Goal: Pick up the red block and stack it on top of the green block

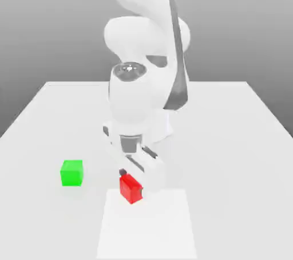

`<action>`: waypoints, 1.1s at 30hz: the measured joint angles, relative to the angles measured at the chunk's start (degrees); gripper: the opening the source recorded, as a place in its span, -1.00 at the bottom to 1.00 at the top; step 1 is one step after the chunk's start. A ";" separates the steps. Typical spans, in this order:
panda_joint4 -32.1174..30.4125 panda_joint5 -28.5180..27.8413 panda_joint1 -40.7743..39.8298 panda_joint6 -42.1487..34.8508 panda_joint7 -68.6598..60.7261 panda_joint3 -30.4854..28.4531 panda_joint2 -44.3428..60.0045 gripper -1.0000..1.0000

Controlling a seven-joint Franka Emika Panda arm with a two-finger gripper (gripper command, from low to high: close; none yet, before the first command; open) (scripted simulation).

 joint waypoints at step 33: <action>-2.39 -6.25 -14.09 -22.32 -47.12 -20.64 -24.87 -1.00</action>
